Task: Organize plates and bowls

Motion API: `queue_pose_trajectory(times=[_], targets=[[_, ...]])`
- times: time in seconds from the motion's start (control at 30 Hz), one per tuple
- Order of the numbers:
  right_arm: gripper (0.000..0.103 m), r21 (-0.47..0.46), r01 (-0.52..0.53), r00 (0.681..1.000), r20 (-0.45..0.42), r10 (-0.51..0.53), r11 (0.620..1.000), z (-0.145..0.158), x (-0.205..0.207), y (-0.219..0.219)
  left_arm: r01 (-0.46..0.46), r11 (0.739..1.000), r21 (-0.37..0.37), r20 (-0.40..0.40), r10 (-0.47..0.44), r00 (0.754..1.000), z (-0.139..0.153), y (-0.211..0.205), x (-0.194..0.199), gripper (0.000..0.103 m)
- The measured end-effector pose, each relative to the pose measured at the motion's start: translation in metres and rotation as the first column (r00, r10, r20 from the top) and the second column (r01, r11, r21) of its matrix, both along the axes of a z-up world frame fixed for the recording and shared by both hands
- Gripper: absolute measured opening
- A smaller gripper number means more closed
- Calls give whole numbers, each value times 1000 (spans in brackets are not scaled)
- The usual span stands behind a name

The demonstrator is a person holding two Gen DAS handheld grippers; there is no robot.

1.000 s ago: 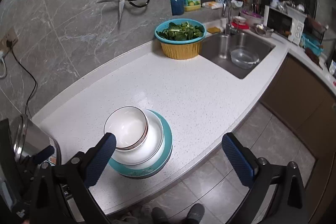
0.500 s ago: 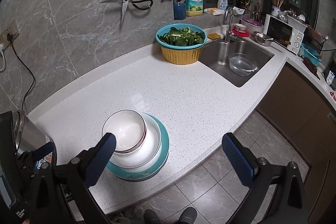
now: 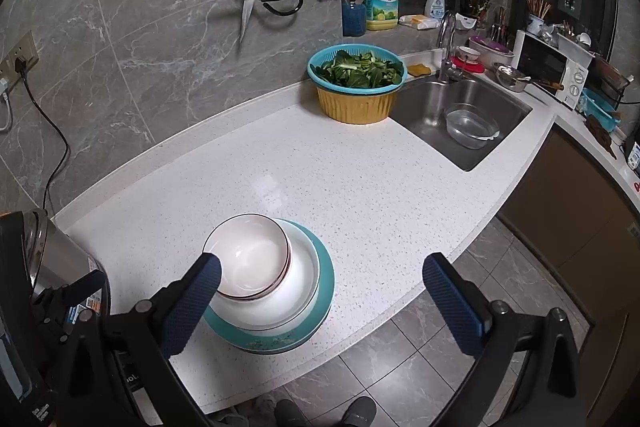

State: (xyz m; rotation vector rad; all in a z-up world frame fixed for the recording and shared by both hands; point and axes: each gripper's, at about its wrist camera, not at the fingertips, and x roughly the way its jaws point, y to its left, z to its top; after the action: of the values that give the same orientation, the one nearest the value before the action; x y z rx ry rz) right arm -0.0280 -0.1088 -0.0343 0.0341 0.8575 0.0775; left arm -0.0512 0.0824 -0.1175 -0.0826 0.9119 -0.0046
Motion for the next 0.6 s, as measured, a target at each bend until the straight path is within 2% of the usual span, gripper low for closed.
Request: queue_pose_trajectory(times=[0.6], targets=[[103, 6, -1, 1000, -18, 1, 1000, -5, 15, -4, -15, 1000, 17, 11, 15, 1000, 5, 0, 16, 103]])
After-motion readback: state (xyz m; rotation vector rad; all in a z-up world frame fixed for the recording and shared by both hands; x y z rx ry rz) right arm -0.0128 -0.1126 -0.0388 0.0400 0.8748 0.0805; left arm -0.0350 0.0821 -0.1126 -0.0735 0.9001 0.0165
